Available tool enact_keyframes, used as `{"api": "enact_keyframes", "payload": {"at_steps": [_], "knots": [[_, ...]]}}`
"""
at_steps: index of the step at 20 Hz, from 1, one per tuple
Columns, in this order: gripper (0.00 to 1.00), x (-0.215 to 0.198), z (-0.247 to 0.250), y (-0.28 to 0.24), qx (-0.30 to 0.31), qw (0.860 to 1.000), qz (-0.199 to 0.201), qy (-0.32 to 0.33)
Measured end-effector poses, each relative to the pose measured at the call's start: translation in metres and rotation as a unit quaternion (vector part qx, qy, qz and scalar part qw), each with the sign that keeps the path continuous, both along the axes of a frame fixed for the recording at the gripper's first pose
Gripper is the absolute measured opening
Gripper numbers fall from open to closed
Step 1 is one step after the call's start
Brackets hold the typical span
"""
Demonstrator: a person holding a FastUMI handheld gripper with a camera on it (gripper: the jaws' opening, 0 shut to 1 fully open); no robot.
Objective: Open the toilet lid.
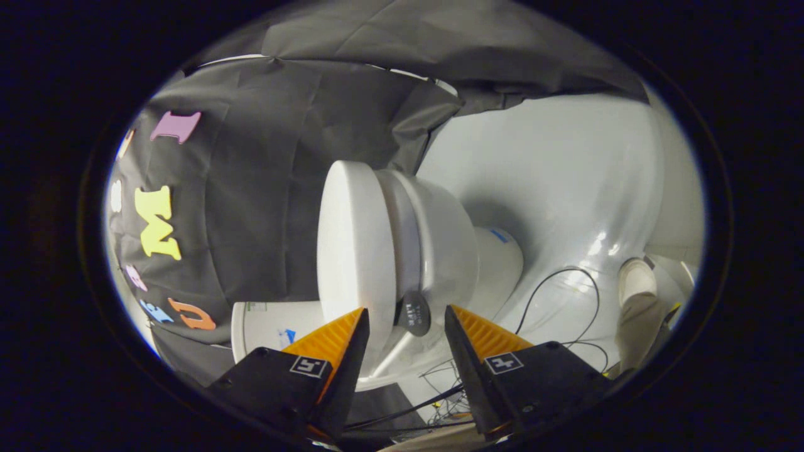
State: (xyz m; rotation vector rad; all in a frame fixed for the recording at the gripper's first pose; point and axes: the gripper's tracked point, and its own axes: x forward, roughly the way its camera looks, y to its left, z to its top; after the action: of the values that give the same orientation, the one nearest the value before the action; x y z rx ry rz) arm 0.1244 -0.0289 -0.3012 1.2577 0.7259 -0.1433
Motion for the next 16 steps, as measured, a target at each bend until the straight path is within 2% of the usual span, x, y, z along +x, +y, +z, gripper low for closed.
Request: {"api": "enact_keyframes", "payload": {"at_steps": [5,7,8,12,16], "knots": [[0.76,0.007,-0.011,0.024,-0.016,0.998,0.062,0.015],[0.69,0.011,-0.011,0.020,-0.017,0.998,0.053,0.015],[0.58,0.013,-0.016,0.016,-0.021,0.999,0.045,0.022],[0.29,0.019,-0.020,0.012,0.019,0.999,0.025,0.031],[0.29,0.022,-0.022,0.015,0.041,0.998,0.017,0.034]]}}
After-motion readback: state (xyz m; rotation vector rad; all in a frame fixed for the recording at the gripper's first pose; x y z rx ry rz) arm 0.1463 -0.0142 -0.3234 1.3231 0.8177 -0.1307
